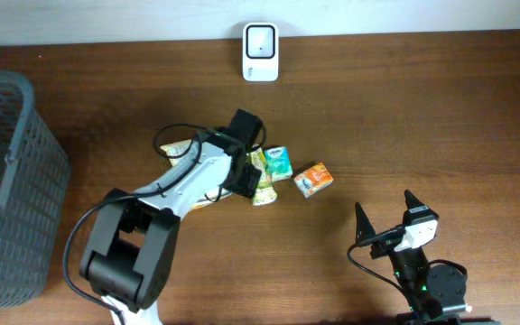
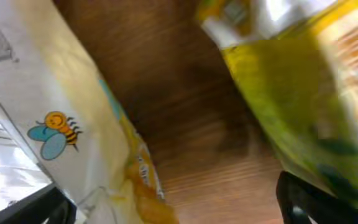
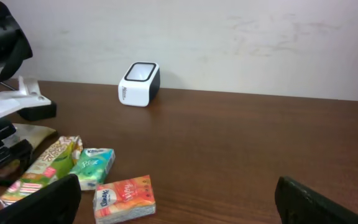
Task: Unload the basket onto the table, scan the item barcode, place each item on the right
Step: 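Place the white snack bag left of the items and retract the left arm, then reach the right gripper to the orange tissue pack and grasp it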
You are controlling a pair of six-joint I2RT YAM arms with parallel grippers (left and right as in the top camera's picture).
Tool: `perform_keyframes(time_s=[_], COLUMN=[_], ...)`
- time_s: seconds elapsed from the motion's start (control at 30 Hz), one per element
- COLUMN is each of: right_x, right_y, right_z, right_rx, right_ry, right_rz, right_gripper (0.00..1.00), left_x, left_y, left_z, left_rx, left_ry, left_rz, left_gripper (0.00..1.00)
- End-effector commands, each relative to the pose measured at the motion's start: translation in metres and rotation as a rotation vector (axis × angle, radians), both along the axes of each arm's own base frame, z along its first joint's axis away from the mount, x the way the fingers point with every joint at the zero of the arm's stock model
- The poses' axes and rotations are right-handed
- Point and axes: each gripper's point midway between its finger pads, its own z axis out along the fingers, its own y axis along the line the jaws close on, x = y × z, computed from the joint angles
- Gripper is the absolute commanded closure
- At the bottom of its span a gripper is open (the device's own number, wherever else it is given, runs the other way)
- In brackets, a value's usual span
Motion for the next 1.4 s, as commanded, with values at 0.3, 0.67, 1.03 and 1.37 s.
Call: perform_keyframes(time_s=[0.3,0.67,1.03,1.37], right_x=[0.0,0.0,0.0,-0.002], right_y=[0.001,0.001,0.001,0.006], right_z=[-0.002,-0.002,-0.002,-0.001], right_rx=[0.01,0.01,0.01,0.051], right_ry=[0.006,0.006,0.006,0.013], right_rz=[0.003,0.003,0.003,0.032], right_gripper=[0.01,0.01,0.01,0.01], left_x=[0.019,0.019,0.056,0.026], left_y=[0.152,0.055,0.096,0.244], left_z=[0.068,-0.004,0.148,0.286], left_rx=[-0.037,-0.149,-0.125,-0.142], left_ry=[-0.099,-0.003,-0.299,-0.644], left_rz=[0.658,0.447,0.276,0.558], left_gripper=[0.98,1.0,0.91,0.0])
